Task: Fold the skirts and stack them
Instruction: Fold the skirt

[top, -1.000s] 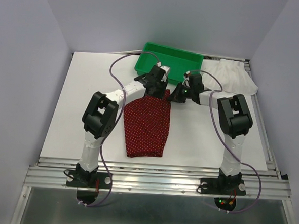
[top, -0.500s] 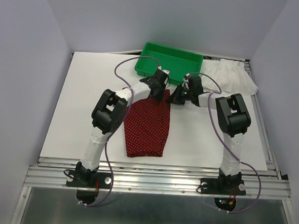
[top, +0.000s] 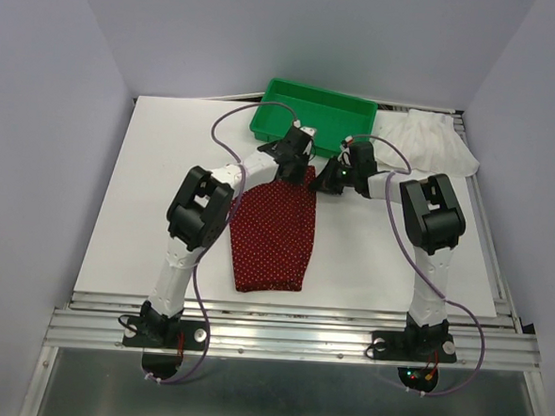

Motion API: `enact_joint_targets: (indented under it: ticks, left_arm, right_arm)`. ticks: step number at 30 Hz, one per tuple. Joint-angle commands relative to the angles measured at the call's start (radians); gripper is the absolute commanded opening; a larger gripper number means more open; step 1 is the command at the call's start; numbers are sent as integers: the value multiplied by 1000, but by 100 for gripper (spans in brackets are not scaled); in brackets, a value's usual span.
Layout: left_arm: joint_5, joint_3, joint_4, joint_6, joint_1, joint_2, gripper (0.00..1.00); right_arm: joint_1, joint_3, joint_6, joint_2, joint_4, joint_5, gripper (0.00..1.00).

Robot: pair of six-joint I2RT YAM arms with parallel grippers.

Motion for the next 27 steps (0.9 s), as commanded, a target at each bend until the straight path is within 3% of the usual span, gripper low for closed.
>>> enact_joint_targets:
  ticks: [1,27]
  left_arm:
    - [14,15,40,5,-21,-122,0]
    - [110,138,32,9,-60,8,0]
  right_arm:
    - [4,-17,13,32,6,27,10]
    - [4,-31,23,26,20,24,11]
